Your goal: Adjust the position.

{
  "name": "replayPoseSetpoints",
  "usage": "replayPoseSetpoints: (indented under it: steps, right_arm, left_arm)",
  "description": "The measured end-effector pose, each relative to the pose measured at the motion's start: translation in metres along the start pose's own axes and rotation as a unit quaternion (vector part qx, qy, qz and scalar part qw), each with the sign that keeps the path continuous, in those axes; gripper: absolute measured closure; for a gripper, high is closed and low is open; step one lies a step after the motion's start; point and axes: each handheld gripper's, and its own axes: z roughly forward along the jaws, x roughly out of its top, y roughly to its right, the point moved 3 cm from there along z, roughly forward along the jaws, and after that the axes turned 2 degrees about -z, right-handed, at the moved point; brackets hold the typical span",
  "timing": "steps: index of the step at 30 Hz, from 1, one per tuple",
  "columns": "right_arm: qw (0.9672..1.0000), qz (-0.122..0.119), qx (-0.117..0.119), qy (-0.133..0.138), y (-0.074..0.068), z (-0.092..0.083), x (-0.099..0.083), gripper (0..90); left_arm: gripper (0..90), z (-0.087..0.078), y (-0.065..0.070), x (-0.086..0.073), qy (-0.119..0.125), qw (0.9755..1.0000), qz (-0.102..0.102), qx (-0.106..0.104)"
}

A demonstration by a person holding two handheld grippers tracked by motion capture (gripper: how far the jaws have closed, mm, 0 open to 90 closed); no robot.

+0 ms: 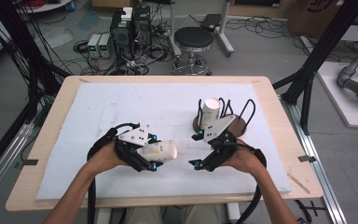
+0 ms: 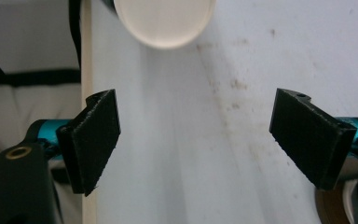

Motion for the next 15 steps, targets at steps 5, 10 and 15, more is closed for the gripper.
replayPoseSetpoints:
  steps: [5,10,15]
  right_arm:
    - [0.9968,-0.017,0.008,-0.078,0.000,0.002,0.007,19.4]
    - [0.9938,-0.032,0.016,-0.105,0.002,0.006,0.014,19.5]
    - [0.9928,-0.028,0.019,-0.115,0.002,0.010,0.019,19.5]
  left_arm:
    - [30.9,-0.002,-0.002,0.005,-0.071,0.9974,0.008,-0.005]
    - [30.7,0.001,-0.003,0.010,-0.102,0.9946,0.016,-0.010]
    - [30.7,0.005,-0.004,0.017,-0.103,0.9944,0.021,-0.013]
